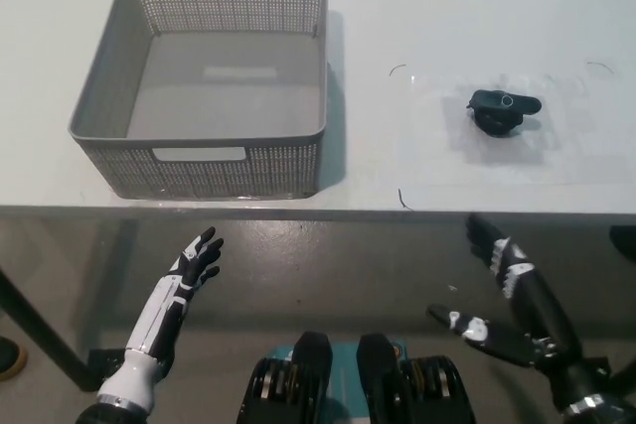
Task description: Use the right hand to pick up a webcam and put it into a container on the left side
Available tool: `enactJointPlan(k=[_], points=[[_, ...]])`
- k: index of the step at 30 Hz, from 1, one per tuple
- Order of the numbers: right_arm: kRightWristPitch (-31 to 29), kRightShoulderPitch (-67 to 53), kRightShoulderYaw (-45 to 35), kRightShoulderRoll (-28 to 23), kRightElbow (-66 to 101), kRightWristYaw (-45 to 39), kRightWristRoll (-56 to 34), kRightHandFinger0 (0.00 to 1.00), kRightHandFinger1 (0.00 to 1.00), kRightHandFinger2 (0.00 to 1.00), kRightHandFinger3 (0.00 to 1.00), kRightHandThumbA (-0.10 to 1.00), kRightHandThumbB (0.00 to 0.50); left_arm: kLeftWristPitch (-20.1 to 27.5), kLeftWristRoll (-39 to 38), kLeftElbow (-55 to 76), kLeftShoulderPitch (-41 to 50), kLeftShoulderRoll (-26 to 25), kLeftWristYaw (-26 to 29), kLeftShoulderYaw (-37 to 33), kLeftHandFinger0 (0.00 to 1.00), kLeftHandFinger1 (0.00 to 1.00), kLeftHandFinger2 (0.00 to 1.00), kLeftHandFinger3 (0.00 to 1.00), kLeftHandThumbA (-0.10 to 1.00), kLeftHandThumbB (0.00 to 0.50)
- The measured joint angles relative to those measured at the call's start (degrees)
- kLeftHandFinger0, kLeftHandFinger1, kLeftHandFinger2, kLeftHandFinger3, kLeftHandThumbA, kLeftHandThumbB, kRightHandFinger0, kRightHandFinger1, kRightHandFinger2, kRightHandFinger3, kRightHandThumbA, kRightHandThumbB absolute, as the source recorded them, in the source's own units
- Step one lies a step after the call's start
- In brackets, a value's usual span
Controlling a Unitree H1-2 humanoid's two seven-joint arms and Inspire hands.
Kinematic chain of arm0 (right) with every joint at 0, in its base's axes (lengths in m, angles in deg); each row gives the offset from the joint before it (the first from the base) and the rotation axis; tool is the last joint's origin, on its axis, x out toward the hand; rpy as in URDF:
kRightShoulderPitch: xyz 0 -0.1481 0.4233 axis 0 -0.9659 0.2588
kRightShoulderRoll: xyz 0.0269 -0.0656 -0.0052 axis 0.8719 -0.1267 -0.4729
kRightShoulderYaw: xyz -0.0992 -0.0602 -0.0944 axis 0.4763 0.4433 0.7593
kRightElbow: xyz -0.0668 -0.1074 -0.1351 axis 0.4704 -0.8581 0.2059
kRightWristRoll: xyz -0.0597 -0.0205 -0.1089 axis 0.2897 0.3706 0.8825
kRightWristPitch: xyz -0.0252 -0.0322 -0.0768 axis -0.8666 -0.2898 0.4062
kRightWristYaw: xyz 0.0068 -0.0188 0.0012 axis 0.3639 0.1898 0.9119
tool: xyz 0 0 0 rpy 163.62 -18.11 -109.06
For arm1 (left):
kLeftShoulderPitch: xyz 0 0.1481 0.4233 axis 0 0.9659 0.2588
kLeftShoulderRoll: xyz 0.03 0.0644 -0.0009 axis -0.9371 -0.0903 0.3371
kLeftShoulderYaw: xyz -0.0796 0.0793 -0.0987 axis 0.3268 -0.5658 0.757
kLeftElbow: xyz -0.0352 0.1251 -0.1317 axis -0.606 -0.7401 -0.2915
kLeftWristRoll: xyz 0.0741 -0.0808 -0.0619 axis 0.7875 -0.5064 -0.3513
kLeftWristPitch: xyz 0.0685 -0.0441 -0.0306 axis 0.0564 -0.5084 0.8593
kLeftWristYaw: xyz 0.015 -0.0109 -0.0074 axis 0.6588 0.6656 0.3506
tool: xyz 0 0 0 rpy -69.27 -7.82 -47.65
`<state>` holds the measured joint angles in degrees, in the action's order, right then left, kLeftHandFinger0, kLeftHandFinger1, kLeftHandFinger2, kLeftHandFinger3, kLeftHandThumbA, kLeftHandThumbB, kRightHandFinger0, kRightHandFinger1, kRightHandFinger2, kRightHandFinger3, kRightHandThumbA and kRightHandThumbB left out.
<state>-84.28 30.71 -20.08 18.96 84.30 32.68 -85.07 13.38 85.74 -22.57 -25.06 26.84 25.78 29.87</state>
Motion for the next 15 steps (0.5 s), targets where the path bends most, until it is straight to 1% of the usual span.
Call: enactJointPlan(k=[1,2,3,4,6,8,9,10,11,12,13,14,15], points=[[0.2,-0.4,-0.7,-0.9,2.5,0.0,0.4,1.00,1.00,1.00,1.00,1.00,0.261,0.0,0.0,0.0,0.0,0.0,0.0,0.0,1.00,1.00,1.00,1.00,1.00,0.088],[0.4,-0.5,-1.2,-1.6,4.0,0.0,0.6,1.00,1.00,1.00,1.00,1.00,0.273,0.0,0.0,0.0,0.0,0.0,0.0,0.0,1.00,1.00,1.00,1.00,1.00,0.090],[1.1,-0.5,-1.7,-2.6,6.3,0.0,0.8,1.00,1.00,1.00,1.00,1.00,0.297,0.0,0.0,0.0,0.0,0.0,-0.1,0.0,1.00,1.00,1.00,1.00,1.00,0.089],[1.9,-0.5,-2.3,-3.8,8.7,-0.1,1.1,1.00,1.00,1.00,1.00,1.00,0.354,0.0,-0.1,0.0,0.0,0.0,-0.2,0.0,1.00,1.00,1.00,1.00,1.00,0.085],[4.5,-0.2,-3.0,-5.8,12.8,-0.2,2.1,1.00,1.00,1.00,1.00,1.00,0.400,0.1,-0.2,0.0,0.0,0.0,-0.4,0.0,1.00,1.00,1.00,1.00,1.00,0.087],[7.0,0.3,-3.2,-8.0,16.7,-0.6,3.7,1.00,1.00,1.00,1.00,1.00,0.374,0.1,-0.3,0.0,0.1,0.0,-0.6,0.0,1.00,1.00,1.00,1.00,1.00,0.089],[8.4,0.7,-3.3,-8.8,18.2,-0.8,4.8,1.00,1.00,1.00,1.00,1.00,0.374,0.1,-0.4,0.0,0.2,0.0,-0.7,0.0,1.00,1.00,1.00,1.00,1.00,0.098],[9.4,1.2,-3.3,-9.7,19.5,-0.9,5.9,1.00,1.00,1.00,1.00,1.00,0.354,0.1,-0.5,0.0,0.2,0.0,-0.8,0.0,1.00,1.00,1.00,1.00,1.00,0.101],[10.9,2.1,-3.3,-10.8,21.3,-1.2,7.2,1.00,1.00,1.00,1.00,1.00,0.381,0.1,-0.7,0.0,0.3,0.0,-0.9,0.0,1.00,1.00,1.00,1.00,1.00,0.096],[11.9,2.9,-3.3,-11.4,22.3,-1.3,8.0,1.00,1.00,1.00,1.00,1.00,0.375,0.1,-0.8,0.0,0.5,0.0,-0.9,0.0,1.00,1.00,1.00,1.00,1.00,0.105],[12.8,3.8,-3.3,-12.1,23.2,-1.5,8.8,1.00,1.00,1.00,1.00,1.00,0.387,0.1,-1.0,0.1,0.7,0.0,-1.0,0.0,1.00,1.00,1.00,1.00,1.00,0.100],[14.6,5.2,-3.3,-13.0,24.1,-1.9,10.2,1.00,1.00,1.00,1.00,1.00,0.381,0.1,-1.1,0.1,1.3,0.0,-1.0,0.0,1.00,1.00,1.00,1.00,1.00,0.116],[15.9,6.4,-3.1,-13.6,24.4,-2.2,11.3,1.00,1.00,1.00,1.00,1.00,0.390,0.1,-1.1,0.1,1.9,0.0,-1.0,0.0,1.00,1.00,1.00,1.00,1.00,0.123]])
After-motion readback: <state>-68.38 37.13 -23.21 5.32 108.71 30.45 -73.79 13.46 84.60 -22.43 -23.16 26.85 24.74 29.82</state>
